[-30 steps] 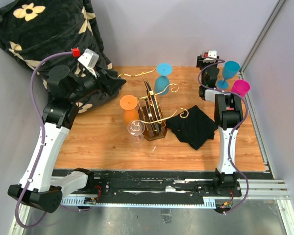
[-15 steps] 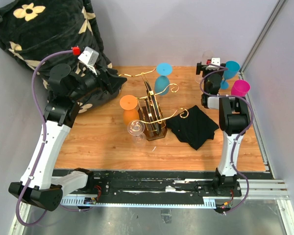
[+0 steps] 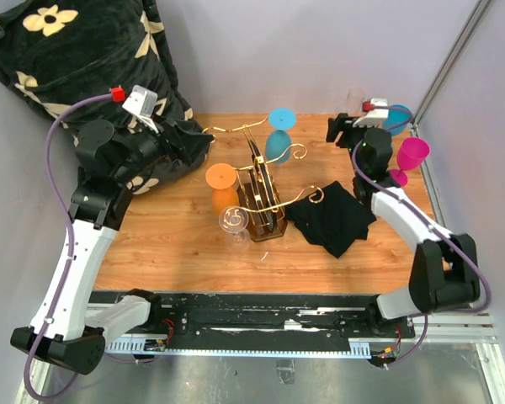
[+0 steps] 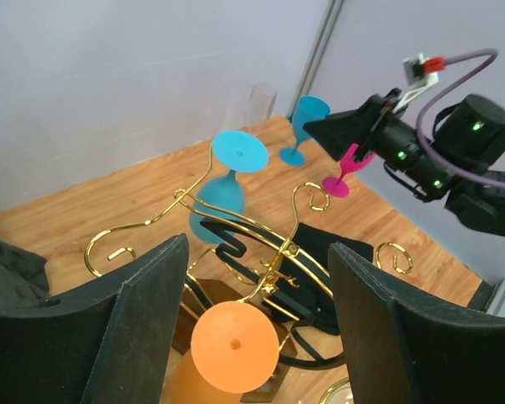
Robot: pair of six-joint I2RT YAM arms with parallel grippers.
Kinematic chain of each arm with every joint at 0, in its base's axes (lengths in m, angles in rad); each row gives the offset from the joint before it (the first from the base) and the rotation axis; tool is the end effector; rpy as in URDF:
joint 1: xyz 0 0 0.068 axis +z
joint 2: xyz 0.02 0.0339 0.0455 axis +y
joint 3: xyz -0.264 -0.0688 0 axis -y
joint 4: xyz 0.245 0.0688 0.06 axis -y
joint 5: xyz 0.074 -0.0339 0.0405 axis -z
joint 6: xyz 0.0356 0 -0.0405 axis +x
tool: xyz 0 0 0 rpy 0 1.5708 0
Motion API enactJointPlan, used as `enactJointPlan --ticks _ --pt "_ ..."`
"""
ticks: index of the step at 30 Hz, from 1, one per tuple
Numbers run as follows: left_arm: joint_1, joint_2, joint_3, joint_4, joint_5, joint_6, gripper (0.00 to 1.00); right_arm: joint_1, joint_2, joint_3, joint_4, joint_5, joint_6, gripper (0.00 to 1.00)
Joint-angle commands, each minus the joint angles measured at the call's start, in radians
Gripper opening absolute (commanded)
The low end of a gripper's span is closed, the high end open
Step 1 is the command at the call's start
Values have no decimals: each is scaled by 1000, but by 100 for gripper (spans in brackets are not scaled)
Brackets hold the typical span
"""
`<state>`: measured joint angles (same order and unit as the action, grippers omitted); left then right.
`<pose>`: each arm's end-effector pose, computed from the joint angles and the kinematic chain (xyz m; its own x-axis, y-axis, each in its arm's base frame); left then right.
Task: Take the wine glass off the wine glass rack
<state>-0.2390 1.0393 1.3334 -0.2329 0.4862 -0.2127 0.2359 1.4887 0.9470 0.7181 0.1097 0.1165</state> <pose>0.1987 -0.0655 0.4760 -0.0818 -0.1722 -0.9817 0.6601 0.7286 -0.1828 0.3382 0.0773 0.3209 0.1546 0.1560 -0.9756 -0.1465 0.9802 0.1335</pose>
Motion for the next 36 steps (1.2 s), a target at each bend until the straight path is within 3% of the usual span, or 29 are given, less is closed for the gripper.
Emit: enactJointPlan --ticks 1,6,11,21,23,27,36 --pt "-5 -16 1 27 -22 -64 73 -51 -87 138 -407 -207 389 64" --pt "-4 5 10 37 6 -116 72 -94 8 290 -460 -585 681 43" --pt "-5 -11 -10 40 5 -124 72 -88 111 346 -425 -770 841 41" --pt "-5 22 -42 -8 -87 -117 70 -63 190 339 -274 -866 964 40" --pt "-4 46 -42 -57 -167 -124 65 -62 194 337 -264 -865 969 40" --pt "-3 112 -11 -188 -361 -182 42 -63 190 336 -260 -850 968 40" --pt "-3 151 -68 -162 -298 -228 41 -54 247 383 -240 -865 984 38"
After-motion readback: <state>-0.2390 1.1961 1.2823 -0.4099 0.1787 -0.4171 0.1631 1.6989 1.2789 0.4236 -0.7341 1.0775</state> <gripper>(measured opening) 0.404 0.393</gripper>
